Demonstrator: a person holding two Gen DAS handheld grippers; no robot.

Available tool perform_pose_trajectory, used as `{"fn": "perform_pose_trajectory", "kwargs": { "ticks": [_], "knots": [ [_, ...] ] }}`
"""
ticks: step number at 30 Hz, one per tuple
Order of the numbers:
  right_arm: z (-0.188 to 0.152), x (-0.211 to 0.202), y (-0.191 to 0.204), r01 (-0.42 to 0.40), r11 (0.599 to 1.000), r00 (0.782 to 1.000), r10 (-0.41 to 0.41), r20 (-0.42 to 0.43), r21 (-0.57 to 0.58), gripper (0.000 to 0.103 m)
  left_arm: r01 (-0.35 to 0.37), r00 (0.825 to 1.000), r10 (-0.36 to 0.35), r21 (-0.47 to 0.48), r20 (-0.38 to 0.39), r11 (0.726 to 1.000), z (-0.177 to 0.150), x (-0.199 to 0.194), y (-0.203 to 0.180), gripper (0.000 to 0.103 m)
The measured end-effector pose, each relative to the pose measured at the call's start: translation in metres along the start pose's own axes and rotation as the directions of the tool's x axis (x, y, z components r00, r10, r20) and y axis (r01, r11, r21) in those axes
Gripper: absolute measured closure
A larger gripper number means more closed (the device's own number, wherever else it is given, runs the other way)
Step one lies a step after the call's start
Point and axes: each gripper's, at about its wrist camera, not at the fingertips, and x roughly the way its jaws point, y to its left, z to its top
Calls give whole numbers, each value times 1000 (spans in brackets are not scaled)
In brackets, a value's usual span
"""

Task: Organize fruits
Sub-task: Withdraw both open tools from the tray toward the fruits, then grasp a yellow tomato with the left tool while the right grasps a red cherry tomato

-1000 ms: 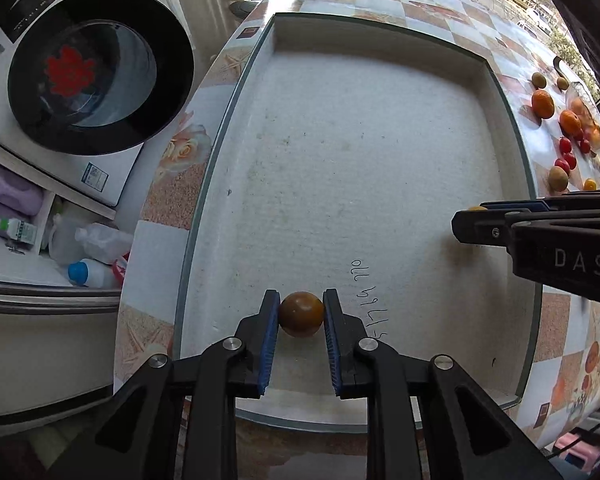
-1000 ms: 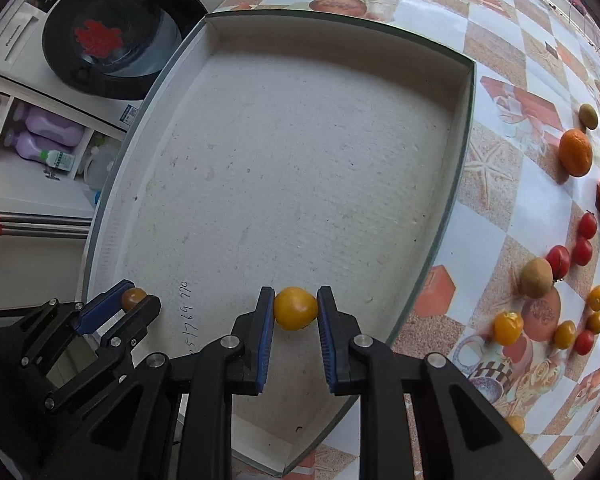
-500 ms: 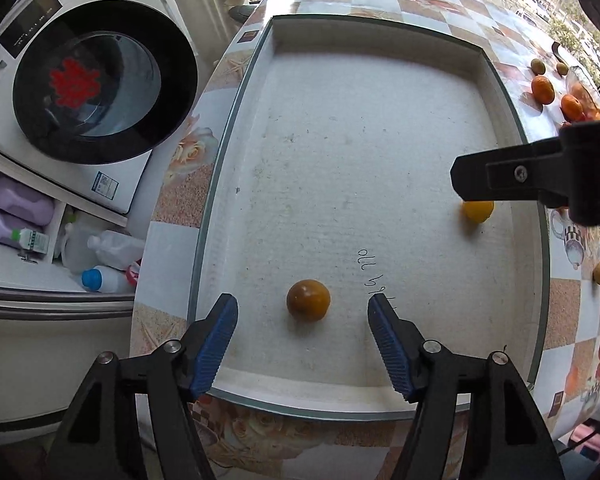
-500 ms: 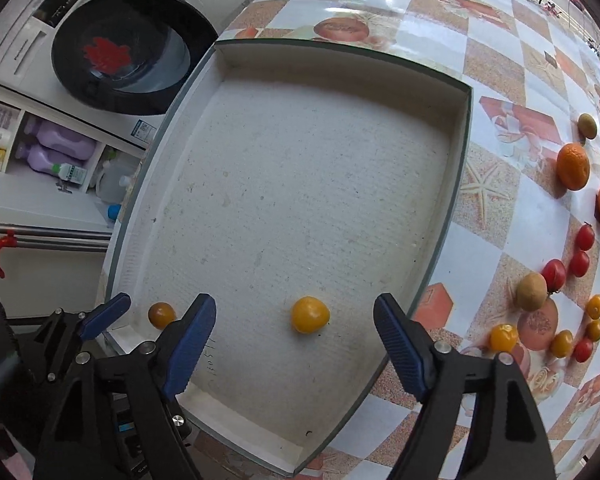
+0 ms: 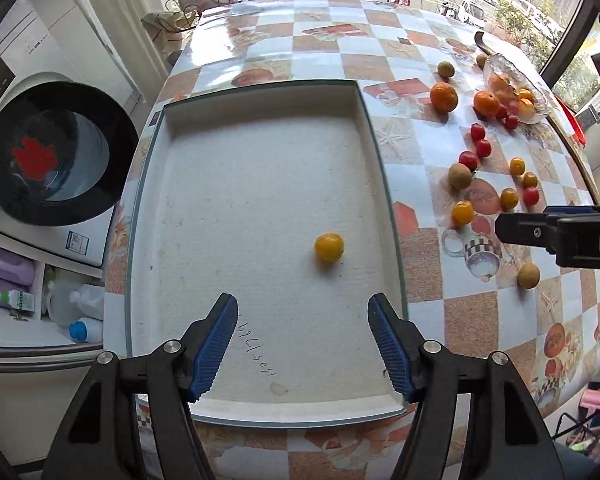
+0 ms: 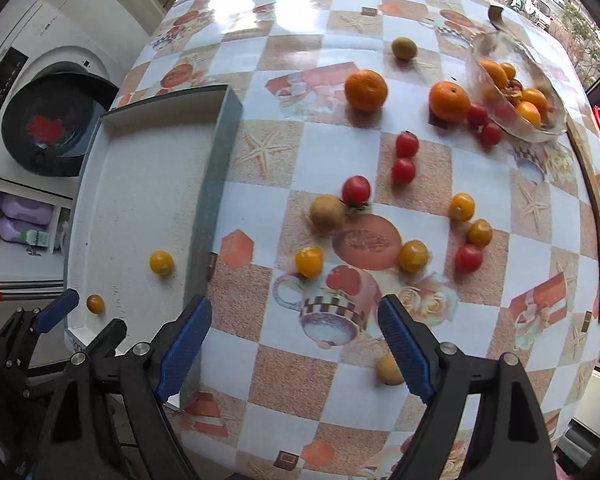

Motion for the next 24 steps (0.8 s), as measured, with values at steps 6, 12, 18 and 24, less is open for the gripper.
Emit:
{"fn": "perform_pose_trajectory", "kwargs": {
  "ticks": [6, 12, 18, 24],
  "knots": [
    [-23, 6, -67, 71, 989, 996, -65, -53, 129, 15, 52, 999, -53, 87, 7, 995, 25, -3, -49, 34],
    [-30, 15, -100, 87, 978, 994, -74, -78, 188, 15, 80, 997, -77, 120, -29, 990, 42, 14, -90, 34],
    [-25, 23, -126, 88, 975, 995, -75, -73, 202, 15, 76, 995, -69, 106, -68, 991, 55, 44, -112, 34],
    [-4, 35, -124, 95, 984, 995, -89, -50, 152, 15, 48, 994, -39, 81, -104, 996, 60, 70, -113, 34]
  ]
}}
